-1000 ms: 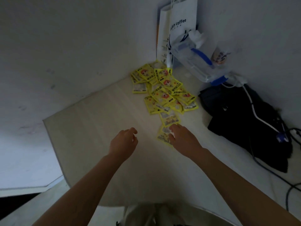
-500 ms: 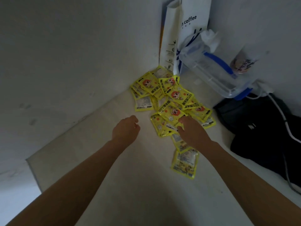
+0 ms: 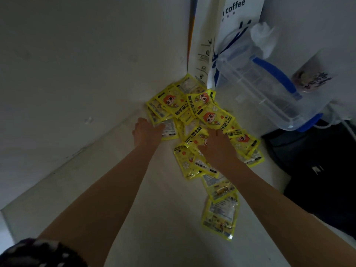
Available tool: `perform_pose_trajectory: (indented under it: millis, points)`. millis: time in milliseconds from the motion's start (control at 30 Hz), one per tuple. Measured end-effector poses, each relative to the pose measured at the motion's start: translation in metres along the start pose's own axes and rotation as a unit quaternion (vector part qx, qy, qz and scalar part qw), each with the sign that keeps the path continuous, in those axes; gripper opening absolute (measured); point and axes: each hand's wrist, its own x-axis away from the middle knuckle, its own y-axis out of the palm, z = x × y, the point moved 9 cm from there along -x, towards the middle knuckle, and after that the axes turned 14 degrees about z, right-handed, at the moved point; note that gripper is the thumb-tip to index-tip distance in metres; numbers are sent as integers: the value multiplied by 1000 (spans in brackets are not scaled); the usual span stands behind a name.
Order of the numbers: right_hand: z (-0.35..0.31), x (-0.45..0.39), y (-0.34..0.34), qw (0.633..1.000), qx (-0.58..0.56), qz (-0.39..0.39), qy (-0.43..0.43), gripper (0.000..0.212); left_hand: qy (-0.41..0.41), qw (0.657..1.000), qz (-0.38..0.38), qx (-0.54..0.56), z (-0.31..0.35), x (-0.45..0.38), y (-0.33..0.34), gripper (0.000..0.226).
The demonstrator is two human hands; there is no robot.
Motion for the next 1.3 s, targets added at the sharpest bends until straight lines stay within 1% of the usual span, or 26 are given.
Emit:
perform_pose_trajectory:
  millis: [100, 233, 367, 533, 567, 633, 700, 733, 767, 833, 900, 967, 1000, 1067, 1133, 1200, 1300]
  points:
    - [-1, -2, 3, 1000, 14, 13, 9, 63, -7, 999, 5, -38, 5, 3, 9, 78]
    - [0, -3, 5, 999, 20, 29, 21, 62, -13, 998, 8, -61, 3, 2, 12, 84]
    - [2, -2, 6, 999, 5, 29, 29, 66, -18, 998, -28, -57, -5, 4, 7, 78]
    - [2, 5, 6, 999, -8, 32, 38, 70, -29, 993, -84, -79, -24, 19, -2, 82]
    - [2, 7, 5, 999, -15, 32, 39, 69, -32, 992, -92, -77, -30, 21, -2, 79]
    - [1, 11, 2, 997, -49, 34, 42, 66, -42, 991, -106, -68, -41, 27, -4, 62]
    - [-1, 17, -1, 995, -86, 32, 37, 63, -56, 990, -115, -52, -49, 36, -9, 43]
    - [-2, 19, -3, 993, -104, 36, 32, 61, -59, 991, -116, -43, -52, 39, -12, 39]
    - [-2, 22, -6, 991, -120, 41, 32, 56, -58, 991, -116, -34, -55, 43, -15, 39]
    - [3, 27, -13, 987, -147, 51, 48, 44, -61, 992, -111, 7, -61, 50, -20, 48]
    - [13, 34, -18, 981, -171, 56, 69, 40, -88, 988, -112, 63, -68, 59, -25, 49]
    - [24, 41, -21, 976, -188, 64, 85, 36, -125, 975, -130, 130, -68, 74, -29, 39]
    - [30, 45, -23, 974, -196, 72, 86, 30, -137, 968, -140, 155, -67, 82, -29, 32]
    - [45, 48, -23, 973, -194, 78, 101, 12, -149, 959, -155, 183, -62, 94, -24, 28]
    - [60, 47, -27, 974, -178, 85, 113, 18, -149, 955, -164, 197, -54, 104, -17, 27]
    - [74, 43, -32, 977, -153, 95, 116, 12, -155, 951, -159, 213, -46, 112, -8, 25]
    - [91, 34, -42, 978, -131, 107, 126, 25, -165, 947, -134, 241, -35, 121, 5, 15]
